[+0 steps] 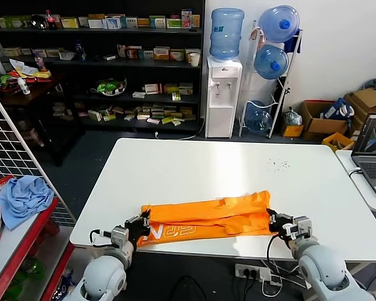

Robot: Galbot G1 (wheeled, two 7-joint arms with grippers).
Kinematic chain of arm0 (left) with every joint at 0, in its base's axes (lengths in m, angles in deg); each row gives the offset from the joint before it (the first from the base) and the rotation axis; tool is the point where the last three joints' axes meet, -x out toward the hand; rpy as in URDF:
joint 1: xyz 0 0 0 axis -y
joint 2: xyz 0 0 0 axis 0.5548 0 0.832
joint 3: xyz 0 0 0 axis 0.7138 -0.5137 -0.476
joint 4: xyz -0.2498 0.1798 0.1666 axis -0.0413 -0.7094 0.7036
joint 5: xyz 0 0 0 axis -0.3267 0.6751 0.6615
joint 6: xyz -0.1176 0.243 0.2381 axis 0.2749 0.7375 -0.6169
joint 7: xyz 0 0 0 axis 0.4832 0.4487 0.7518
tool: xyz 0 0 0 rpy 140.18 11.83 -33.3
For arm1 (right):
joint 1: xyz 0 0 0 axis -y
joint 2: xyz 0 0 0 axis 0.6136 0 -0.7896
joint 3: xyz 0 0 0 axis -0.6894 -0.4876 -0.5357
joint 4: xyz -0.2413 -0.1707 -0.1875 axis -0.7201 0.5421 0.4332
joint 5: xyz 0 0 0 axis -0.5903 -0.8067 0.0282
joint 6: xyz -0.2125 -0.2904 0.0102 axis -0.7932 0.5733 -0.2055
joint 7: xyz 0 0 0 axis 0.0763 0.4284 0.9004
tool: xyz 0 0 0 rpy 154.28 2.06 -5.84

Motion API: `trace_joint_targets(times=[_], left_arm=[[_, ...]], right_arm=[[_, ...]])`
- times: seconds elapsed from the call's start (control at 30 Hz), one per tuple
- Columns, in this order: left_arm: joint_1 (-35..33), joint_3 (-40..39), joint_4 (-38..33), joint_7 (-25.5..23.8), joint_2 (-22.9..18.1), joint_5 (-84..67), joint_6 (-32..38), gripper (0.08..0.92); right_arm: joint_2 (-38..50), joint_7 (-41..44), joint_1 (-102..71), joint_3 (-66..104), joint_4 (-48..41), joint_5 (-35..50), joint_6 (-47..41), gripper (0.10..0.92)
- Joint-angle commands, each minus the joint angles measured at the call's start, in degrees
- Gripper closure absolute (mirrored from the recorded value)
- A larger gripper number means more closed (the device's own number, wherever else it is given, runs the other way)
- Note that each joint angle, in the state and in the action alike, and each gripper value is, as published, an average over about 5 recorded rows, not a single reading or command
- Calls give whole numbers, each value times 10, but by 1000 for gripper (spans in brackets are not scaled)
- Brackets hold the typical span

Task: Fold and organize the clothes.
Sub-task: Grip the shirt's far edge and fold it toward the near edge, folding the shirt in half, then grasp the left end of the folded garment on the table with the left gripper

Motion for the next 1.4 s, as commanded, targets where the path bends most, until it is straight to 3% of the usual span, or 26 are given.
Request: trace_joint_targets(times=[0.03,0.6,0.77,0.87,1.4], left_arm=[[-49,12,-34,4,3,1,16,798],[-3,19,49,16,-22,-110,-12,304],[5,19,60,14,-22,-120,-17,203],[6,17,58,11,-21,-118,-17,240],[8,15,51,1,-13,-93,-10,704]], right_arm=[[3,1,-52,13,34,-13,-12,811],[-9,-2,-55,9,26,-6,-7,317],[-10,-2,-56,7,26,-6,-9,218],[-10,-3,-56,5,30,-6,-11,205],[-10,-5,-59,9,39,1,-15,203]])
